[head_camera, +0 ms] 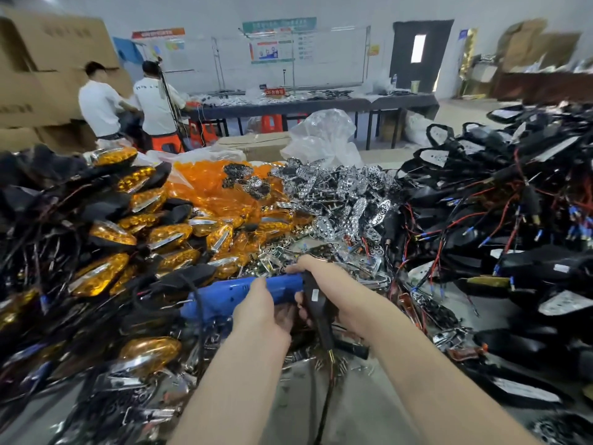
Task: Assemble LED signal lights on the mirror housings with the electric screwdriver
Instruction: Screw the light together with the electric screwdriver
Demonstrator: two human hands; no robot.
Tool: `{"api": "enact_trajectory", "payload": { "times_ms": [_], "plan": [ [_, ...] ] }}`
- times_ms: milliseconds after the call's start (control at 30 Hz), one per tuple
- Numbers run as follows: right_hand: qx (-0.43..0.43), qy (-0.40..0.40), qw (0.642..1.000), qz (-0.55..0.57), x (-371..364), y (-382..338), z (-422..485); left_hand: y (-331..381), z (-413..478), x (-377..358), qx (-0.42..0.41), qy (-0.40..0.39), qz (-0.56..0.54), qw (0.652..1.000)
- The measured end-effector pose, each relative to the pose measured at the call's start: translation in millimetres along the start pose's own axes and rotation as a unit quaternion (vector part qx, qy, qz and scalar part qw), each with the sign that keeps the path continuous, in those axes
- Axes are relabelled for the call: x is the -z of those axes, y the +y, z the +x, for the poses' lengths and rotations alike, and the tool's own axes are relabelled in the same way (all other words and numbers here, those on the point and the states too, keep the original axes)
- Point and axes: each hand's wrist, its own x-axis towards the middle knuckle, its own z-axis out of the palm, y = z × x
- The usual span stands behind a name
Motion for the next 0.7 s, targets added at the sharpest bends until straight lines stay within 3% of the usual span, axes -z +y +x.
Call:
{"api": "enact_trajectory", "payload": {
  "times_ms": [200, 300, 367, 500, 600, 700],
  "plan": [
    [0.021, -0.002, 0.997, 0.069, 8.0, 9.4, -24.3, -16.7, 6.9, 18.2, -0.107, -0.029, 0.113, 0.987],
    [0.050, -0.011, 0.992, 0.115, 16.4, 15.3, -35.6, -18.3, 15.2, 21.5, -0.233, -0.034, 0.227, 0.945],
    [0.077, -0.013, 0.984, 0.163, 28.2, 19.8, -43.1, -11.7, 12.9, 17.1, -0.328, -0.067, 0.246, 0.910],
    [0.118, 0.023, 0.956, 0.269, 51.6, 25.0, -47.6, 6.2, 11.7, -5.5, -0.408, -0.152, 0.168, 0.885],
    [0.174, 0.087, 0.926, 0.325, 53.6, 27.0, -40.1, 15.7, 14.1, -24.6, -0.387, -0.179, 0.025, 0.904],
    [0.215, 0.125, 0.892, 0.376, 49.3, 28.7, -31.5, 24.5, 20.8, -33.5, -0.331, -0.198, -0.046, 0.922]
  ]
}}
